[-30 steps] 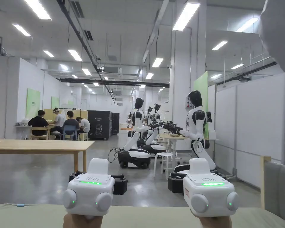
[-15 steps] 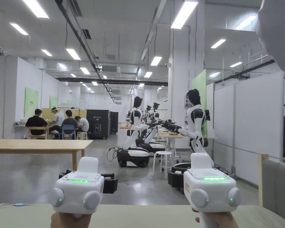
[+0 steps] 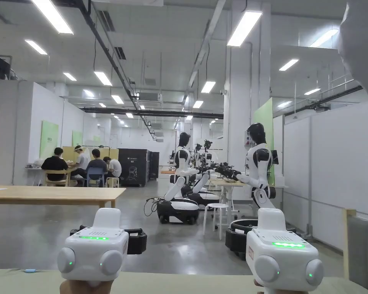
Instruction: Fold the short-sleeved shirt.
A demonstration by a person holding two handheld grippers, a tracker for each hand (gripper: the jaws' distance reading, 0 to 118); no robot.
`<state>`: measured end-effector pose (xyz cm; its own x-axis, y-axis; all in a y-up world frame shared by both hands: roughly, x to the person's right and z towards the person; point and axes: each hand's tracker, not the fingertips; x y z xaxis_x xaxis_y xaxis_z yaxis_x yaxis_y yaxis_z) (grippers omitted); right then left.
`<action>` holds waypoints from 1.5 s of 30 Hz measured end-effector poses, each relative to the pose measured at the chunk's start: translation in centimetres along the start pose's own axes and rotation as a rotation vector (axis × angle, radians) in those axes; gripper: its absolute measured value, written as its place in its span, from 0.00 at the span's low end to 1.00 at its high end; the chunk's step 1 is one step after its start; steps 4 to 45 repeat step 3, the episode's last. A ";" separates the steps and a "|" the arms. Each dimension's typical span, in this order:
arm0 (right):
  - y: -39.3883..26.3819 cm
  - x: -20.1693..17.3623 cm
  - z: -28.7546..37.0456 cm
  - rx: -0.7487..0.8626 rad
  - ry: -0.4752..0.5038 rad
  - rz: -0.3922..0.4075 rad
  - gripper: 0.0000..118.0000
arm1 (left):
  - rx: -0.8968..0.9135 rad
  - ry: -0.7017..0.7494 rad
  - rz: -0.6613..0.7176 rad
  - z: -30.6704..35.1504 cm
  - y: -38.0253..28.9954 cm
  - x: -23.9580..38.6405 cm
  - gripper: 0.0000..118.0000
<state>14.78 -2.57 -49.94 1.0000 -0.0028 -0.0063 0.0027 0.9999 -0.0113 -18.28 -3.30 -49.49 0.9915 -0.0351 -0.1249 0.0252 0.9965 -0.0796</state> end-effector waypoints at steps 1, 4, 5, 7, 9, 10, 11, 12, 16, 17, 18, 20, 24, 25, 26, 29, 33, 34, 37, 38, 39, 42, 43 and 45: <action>0.0 0.0 0.0 -0.014 -0.004 -0.013 1.00 | -0.001 0.002 0.001 0.0 0.0 0.0 1.00; -0.3 -0.1 -0.2 -0.045 -0.073 -0.045 1.00 | 0.000 0.003 -0.002 0.0 0.0 0.0 1.00; -0.3 -0.1 -0.2 -0.045 -0.073 -0.045 1.00 | 0.000 0.003 -0.002 0.0 0.0 0.0 1.00; -0.3 -0.1 -0.2 -0.045 -0.073 -0.045 1.00 | 0.000 0.003 -0.002 0.0 0.0 0.0 1.00; -0.3 -0.1 -0.2 -0.045 -0.073 -0.045 1.00 | 0.000 0.003 -0.002 0.0 0.0 0.0 1.00; -0.3 -0.1 -0.2 -0.045 -0.073 -0.045 1.00 | 0.000 0.003 -0.002 0.0 0.0 0.0 1.00; -0.3 -0.1 -0.2 -0.045 -0.073 -0.045 1.00 | 0.000 0.003 -0.002 0.0 0.0 0.0 1.00; -0.3 -0.1 -0.2 -0.045 -0.073 -0.045 1.00 | 0.000 0.003 -0.002 0.0 0.0 0.0 1.00; -0.3 -0.1 -0.2 -0.045 -0.073 -0.045 1.00 | 0.000 0.003 -0.002 0.0 0.0 0.0 1.00; -0.3 -0.1 -0.2 -0.045 -0.073 -0.045 1.00 | 0.000 0.003 -0.002 0.0 0.0 0.0 1.00; -0.3 -0.1 -0.2 -0.045 -0.073 -0.045 1.00 | 0.000 0.003 -0.002 0.0 0.0 0.0 1.00; -0.3 -0.1 -0.2 -0.045 -0.073 -0.045 1.00 | 0.000 0.003 -0.002 0.0 0.0 0.0 1.00; -0.3 -0.1 -0.2 -0.045 -0.073 -0.045 1.00 | 0.000 0.003 -0.002 0.0 0.0 0.0 1.00; -0.3 -0.1 -0.2 -0.045 -0.073 -0.045 1.00 | 0.000 0.003 -0.002 0.0 0.0 0.0 1.00; -0.3 -0.1 -0.2 -0.045 -0.073 -0.045 1.00 | 0.000 0.003 -0.002 0.0 0.0 0.0 1.00; -0.3 -0.1 -0.2 -0.045 -0.073 -0.045 1.00 | 0.000 0.003 -0.002 0.0 0.0 0.0 1.00; -0.3 -0.1 -0.2 -0.045 -0.073 -0.045 1.00 | 0.000 0.003 -0.002 0.0 0.0 0.0 1.00; -0.3 -0.1 -0.2 -0.045 -0.073 -0.045 1.00 | 0.000 0.003 -0.002 0.0 0.0 0.0 1.00; -0.3 -0.1 -0.2 -0.045 -0.073 -0.045 1.00 | 0.000 0.003 -0.002 0.0 0.0 0.0 1.00; -0.3 -0.1 -0.2 -0.045 -0.073 -0.045 1.00 | 0.000 0.003 -0.002 0.0 0.0 0.0 1.00; -0.3 -0.1 -0.2 -0.045 -0.073 -0.045 1.00 | 0.000 0.003 -0.002 0.0 0.0 0.0 1.00; -0.3 -0.1 -0.2 -0.045 -0.073 -0.045 1.00 | 0.000 0.003 -0.002 0.0 0.0 0.0 1.00; -0.3 -0.1 -0.2 -0.045 -0.073 -0.045 1.00 | 0.000 0.003 -0.002 0.0 0.0 0.0 1.00; -0.3 -0.1 -0.2 -0.045 -0.073 -0.045 1.00 | 0.000 0.003 -0.002 0.0 0.0 0.0 1.00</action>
